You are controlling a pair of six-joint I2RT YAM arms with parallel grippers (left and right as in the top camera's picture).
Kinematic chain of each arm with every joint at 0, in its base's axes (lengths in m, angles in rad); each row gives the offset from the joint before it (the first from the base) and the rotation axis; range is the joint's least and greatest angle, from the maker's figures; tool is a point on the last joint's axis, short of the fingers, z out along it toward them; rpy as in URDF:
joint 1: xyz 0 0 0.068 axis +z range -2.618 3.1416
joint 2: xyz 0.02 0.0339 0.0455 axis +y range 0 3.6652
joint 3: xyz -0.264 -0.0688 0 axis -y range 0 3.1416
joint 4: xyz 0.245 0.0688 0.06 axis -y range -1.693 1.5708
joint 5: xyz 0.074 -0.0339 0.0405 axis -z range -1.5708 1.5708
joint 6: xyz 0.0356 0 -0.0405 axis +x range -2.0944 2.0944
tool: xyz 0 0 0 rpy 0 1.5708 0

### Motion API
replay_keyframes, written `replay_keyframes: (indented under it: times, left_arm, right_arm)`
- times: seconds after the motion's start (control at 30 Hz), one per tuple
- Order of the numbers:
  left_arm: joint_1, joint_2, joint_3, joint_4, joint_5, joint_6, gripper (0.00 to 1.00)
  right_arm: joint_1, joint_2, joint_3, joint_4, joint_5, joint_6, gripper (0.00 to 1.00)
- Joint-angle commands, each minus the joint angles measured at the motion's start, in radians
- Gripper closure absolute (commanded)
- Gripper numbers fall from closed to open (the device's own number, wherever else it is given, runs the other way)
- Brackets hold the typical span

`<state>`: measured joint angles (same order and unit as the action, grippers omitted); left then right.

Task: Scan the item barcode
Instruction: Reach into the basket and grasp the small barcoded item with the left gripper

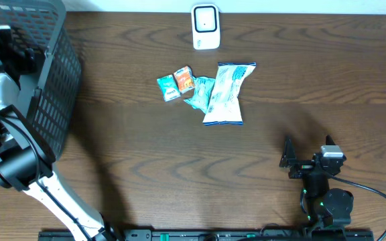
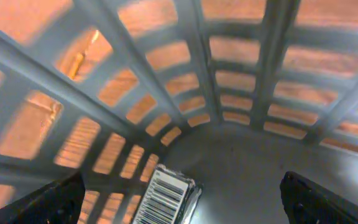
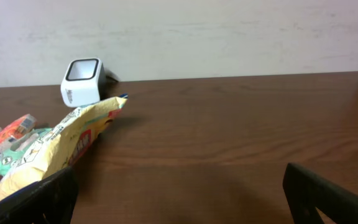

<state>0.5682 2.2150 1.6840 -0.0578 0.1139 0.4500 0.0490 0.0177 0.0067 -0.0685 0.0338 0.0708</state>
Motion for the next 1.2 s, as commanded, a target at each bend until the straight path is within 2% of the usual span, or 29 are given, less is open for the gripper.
replay_keyframes:
  times: [0.0,0.1,0.27,0.37,0.43,0.47,0.53,0.6,0.67,0.87,1.03,1.17]
  left_arm:
    - [0.027,0.04,0.015,0.002,-0.006,0.009,0.01]
    - [0.038,0.05,0.015,-0.005,-0.006,0.002,0.03]
    - [0.043,0.06,0.015,-0.049,0.069,-0.01,0.26]
    - [0.043,0.064,0.015,-0.063,0.08,-0.023,0.49]
    - [0.043,0.067,0.014,-0.072,0.08,-0.043,0.51]
    - [0.044,0.067,0.014,-0.076,0.08,-0.063,0.57]
    - [0.044,0.067,0.014,-0.076,0.08,-0.09,0.78]
    - [0.044,0.067,0.014,-0.076,0.08,-0.101,0.89]
    - [0.044,0.066,0.014,-0.076,0.08,-0.102,0.92]
    - [0.044,0.031,0.014,-0.068,0.08,-0.201,0.92]
    - [0.041,-0.086,0.014,-0.064,0.098,-0.378,0.92]
    - [0.041,-0.232,0.014,-0.086,0.182,-0.473,0.92]
  right_arm:
    - [-0.009,-0.002,-0.002,-0.003,0.001,-0.008,0.01]
    - [-0.009,-0.002,-0.002,-0.003,0.001,-0.008,0.01]
    - [-0.009,-0.002,-0.002,-0.003,0.001,-0.008,0.01]
    - [-0.009,-0.002,-0.002,-0.003,0.001,-0.008,0.01]
    - [-0.009,-0.002,-0.002,-0.003,0.001,-0.008,0.01]
    - [-0.009,-0.002,-0.002,-0.003,0.001,-0.008,0.01]
    - [-0.009,-0.002,-0.002,-0.003,0.001,-0.008,0.01]
    - [-0.009,-0.002,-0.002,-0.003,0.001,-0.008,0.01]
    - [-0.009,-0.002,-0.002,-0.003,0.001,-0.008,0.01]
    - [-0.009,-0.002,-0.002,-0.003,0.001,-0.008,0.01]
    - [-0.009,-0.002,-0.002,-0.003,0.001,-0.008,0.01]
    - [-0.009,-0.002,-0.002,-0.003,0.001,-0.008,0.01]
